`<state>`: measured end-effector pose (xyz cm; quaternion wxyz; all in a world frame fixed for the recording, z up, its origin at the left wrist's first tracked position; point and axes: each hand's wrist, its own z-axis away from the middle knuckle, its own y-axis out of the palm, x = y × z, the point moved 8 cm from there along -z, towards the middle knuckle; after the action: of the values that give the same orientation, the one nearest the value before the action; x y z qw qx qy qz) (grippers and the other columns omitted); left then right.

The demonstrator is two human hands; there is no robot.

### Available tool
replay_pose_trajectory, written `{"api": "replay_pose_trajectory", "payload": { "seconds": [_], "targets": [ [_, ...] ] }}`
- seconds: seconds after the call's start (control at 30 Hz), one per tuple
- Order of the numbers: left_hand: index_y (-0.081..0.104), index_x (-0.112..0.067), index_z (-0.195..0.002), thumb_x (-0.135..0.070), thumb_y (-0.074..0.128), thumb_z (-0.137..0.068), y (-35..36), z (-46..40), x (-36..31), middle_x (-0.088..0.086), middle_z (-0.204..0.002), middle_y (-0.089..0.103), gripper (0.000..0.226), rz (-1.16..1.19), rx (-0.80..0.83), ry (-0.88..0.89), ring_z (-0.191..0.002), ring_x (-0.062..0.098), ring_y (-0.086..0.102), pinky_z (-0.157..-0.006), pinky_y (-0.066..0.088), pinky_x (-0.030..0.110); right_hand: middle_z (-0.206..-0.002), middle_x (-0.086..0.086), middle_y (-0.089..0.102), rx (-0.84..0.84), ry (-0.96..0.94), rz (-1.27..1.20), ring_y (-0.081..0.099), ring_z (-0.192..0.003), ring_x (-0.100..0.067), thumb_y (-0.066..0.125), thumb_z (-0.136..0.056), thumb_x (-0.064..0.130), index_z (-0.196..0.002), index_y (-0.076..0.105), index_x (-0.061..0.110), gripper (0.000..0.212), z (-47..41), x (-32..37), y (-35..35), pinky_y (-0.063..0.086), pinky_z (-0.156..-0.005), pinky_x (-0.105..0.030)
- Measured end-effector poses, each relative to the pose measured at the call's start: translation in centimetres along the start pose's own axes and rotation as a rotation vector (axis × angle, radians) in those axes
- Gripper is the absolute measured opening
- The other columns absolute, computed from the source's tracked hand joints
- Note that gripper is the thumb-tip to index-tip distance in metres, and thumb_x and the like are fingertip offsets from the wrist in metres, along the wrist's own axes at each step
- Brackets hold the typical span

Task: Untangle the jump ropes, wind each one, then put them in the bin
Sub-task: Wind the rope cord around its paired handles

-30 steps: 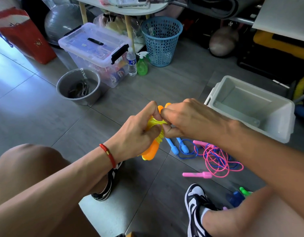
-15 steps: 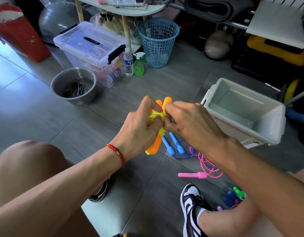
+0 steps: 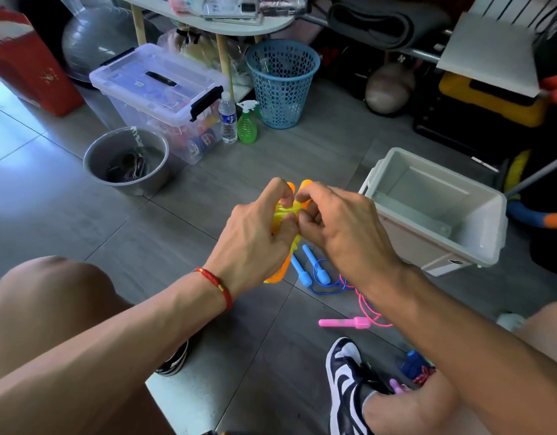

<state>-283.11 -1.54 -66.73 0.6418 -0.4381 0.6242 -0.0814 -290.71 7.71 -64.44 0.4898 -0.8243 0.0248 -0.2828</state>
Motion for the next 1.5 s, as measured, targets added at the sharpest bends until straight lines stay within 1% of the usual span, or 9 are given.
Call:
{"api": "replay_pose_trajectory", "payload": {
  "seconds": [0.17,0.33,0.53,0.67,0.77,1.03,1.2,1.3,1.5],
  "targets": [
    [0.048,-0.022,-0.103,-0.013,0.056,-0.090,-0.1,-0.2,0.5,-0.003,-0.055,0.048,0.018,0.036,-0.024,-0.011,-0.051,0.017,0.044,-0.047,0.034,0.022,-0.076,0.005,0.048,0.106,-0.063,0.030,0.051,-0.071,-0.022,0.060,-0.093,0.020,-0.106,0.070,0.017,0.017,-0.8,0.2,0.3,0.048,-0.063,-0.044],
    [0.049,-0.016,-0.106,-0.011,0.058,-0.089,-0.1,-0.6,0.1,-0.015,-0.066,0.050,0.020,-0.030,-0.056,0.068,-0.055,0.006,0.048,-0.055,0.032,0.026,-0.091,0.003,0.072,0.049,0.095,-0.151,0.068,-0.086,-0.021,0.065,-0.094,0.023,-0.107,0.068,0.019,0.014,-0.3,-1.3,0.5,0.054,-0.075,-0.044],
    [0.047,-0.010,-0.110,-0.006,0.059,-0.093,0.5,-1.0,-0.5,-0.009,-0.111,0.062,0.021,-0.019,-0.046,0.150,-0.069,-0.012,0.050,-0.061,0.031,0.013,-0.090,0.006,0.064,-0.064,0.268,-0.260,0.061,-0.083,-0.010,0.070,-0.089,0.011,-0.092,0.063,0.018,0.010,0.2,-2.5,0.8,0.052,-0.077,-0.032],
    [0.040,-0.011,-0.121,-0.014,0.064,-0.096,0.9,-1.4,0.4,-0.004,-0.126,0.059,0.034,0.084,-0.018,0.071,-0.086,-0.002,0.060,-0.072,0.037,0.003,-0.092,0.001,0.059,-0.166,0.376,-0.411,0.063,-0.081,-0.012,0.069,-0.088,0.004,-0.089,0.068,0.016,0.012,0.3,-3.6,0.9,0.059,-0.074,-0.034],
    [0.036,-0.018,-0.137,-0.030,0.071,-0.093,1.0,-2.0,2.0,-0.005,-0.120,0.062,0.058,0.167,0.014,-0.105,-0.091,0.004,0.060,-0.076,0.046,0.017,-0.097,-0.011,0.064,-0.176,0.510,-0.618,0.069,-0.085,-0.024,0.066,-0.088,0.010,-0.084,0.068,0.018,0.009,0.4,-4.8,1.5,0.063,-0.073,-0.043],
    [0.050,-0.020,-0.135,-0.038,0.068,-0.093,0.2,-2.5,2.1,-0.019,-0.083,0.053,0.049,0.068,-0.062,-0.147,-0.071,-0.007,0.054,-0.062,0.037,0.003,-0.112,-0.019,0.065,-0.352,0.797,-0.896,0.073,-0.093,-0.023,0.061,-0.095,0.027,-0.091,0.069,0.010,0.019,1.2,-5.7,3.1,0.064,-0.075,-0.040],
    [0.058,-0.015,-0.125,-0.036,0.067,-0.094,-0.6,-2.5,1.9,-0.014,-0.078,0.056,0.039,-0.045,-0.083,-0.073,-0.073,0.010,0.058,-0.061,0.035,0.018,-0.095,-0.012,0.062,-0.055,0.826,-1.013,0.064,-0.092,-0.018,0.059,-0.102,0.020,-0.097,0.065,0.002,0.020,0.7,-4.7,4.0,0.064,-0.077,-0.045],
    [0.059,-0.017,-0.124,-0.045,0.072,-0.089,-0.7,-2.2,1.9,-0.009,-0.088,0.062,0.046,-0.078,-0.073,-0.040,-0.083,0.016,0.061,-0.067,0.038,0.023,-0.094,-0.024,0.068,-0.053,0.809,-0.983,0.072,-0.092,-0.032,0.070,-0.095,0.024,-0.093,0.062,0.001,0.025,0.5,-4.6,4.1,0.064,-0.079,-0.044],
    [0.066,-0.024,-0.123,-0.041,0.082,-0.079,-1.4,-2.7,3.1,-0.013,-0.090,0.064,0.050,-0.048,-0.157,-0.145,-0.080,0.008,0.057,-0.064,0.035,0.000,-0.086,-0.015,0.068,-0.189,0.881,-1.160,0.073,-0.077,-0.018,0.065,-0.097,0.006,-0.093,0.061,-0.004,0.011,0.3,-5.0,4.7,0.062,-0.076,-0.028]
  ]
}}
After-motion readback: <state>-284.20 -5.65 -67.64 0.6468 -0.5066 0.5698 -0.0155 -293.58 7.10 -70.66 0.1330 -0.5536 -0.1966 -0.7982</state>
